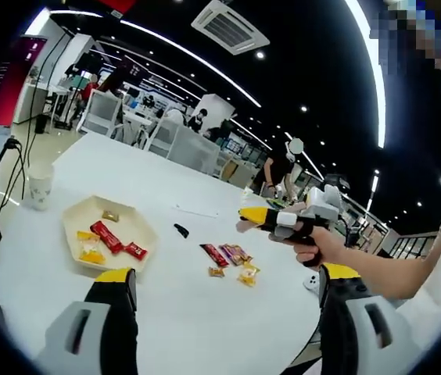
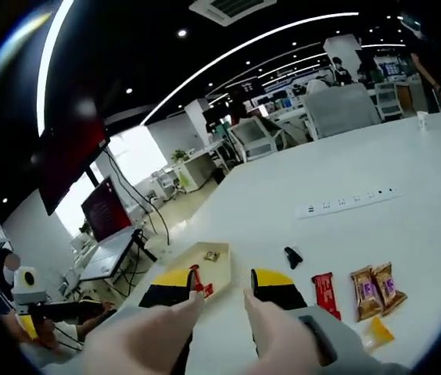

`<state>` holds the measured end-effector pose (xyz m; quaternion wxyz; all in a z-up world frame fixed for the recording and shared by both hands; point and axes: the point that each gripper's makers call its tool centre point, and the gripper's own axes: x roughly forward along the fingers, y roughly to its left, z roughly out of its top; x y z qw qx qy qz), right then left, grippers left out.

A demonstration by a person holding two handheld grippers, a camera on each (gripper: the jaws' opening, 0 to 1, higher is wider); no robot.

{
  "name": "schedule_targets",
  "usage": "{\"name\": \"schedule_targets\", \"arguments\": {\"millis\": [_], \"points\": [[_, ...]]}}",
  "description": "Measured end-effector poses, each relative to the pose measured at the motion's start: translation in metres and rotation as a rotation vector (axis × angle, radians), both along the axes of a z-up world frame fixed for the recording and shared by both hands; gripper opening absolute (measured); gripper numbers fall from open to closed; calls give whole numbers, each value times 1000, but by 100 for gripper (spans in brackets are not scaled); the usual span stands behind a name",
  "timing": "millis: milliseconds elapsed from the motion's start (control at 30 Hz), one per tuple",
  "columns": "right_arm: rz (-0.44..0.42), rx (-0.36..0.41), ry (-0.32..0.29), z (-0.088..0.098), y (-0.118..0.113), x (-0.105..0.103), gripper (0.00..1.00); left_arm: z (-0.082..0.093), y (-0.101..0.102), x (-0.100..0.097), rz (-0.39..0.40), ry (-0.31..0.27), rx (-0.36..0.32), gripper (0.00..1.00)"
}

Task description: Place the target food into the container with the food tongs after gripping and lifting it, then release it inside without dropping or visibly crushing the food.

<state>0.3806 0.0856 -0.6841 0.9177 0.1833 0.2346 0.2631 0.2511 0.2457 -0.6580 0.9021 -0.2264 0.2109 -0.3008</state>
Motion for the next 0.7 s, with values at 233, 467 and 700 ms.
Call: {"name": "schedule_targets", "arguments": {"millis": [233,467,700], "points": [[-44,-19,50,-15,-14,-5,28,-17,-2,2,-30,42,28,99],[-124,-94,93,-24,-18,-7,28,-24,-20,2,-115,23,-22,99],[-221,-148,102,-33,-26,-12,28,-16,-59,-16,-261,-58,-33,99]]}}
